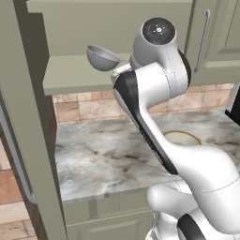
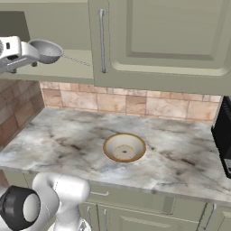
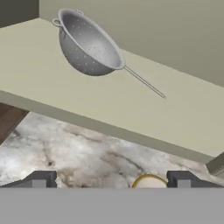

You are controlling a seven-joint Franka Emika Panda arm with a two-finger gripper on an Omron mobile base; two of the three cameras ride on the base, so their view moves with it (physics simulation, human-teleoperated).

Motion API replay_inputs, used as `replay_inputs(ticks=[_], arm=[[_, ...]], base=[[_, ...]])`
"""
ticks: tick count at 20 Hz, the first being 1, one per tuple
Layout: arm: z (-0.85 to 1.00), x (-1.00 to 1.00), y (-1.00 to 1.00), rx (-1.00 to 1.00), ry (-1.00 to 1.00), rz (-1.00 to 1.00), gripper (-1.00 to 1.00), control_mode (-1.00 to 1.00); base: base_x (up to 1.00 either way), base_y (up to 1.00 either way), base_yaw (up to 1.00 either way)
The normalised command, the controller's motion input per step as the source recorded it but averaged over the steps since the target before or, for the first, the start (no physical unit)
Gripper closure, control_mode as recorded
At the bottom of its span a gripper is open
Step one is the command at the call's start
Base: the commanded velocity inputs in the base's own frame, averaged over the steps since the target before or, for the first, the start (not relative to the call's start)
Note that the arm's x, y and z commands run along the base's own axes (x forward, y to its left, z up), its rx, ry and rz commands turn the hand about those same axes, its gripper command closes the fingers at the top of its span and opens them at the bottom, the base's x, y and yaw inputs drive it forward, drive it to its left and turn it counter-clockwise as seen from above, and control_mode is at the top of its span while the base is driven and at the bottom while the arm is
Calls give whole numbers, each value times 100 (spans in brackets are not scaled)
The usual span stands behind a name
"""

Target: Open the cabinet and setup a tea strainer by placing it in the bowl upright.

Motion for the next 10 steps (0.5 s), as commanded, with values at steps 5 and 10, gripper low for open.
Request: replay_inputs(ticks=[5, 10], arm=[[24, 23, 0, 3, -3, 0, -100, -100], [42, 10, 0, 0, 8, -3, -100, -100]], base=[[0, 0, 0], [0, 0, 0]])
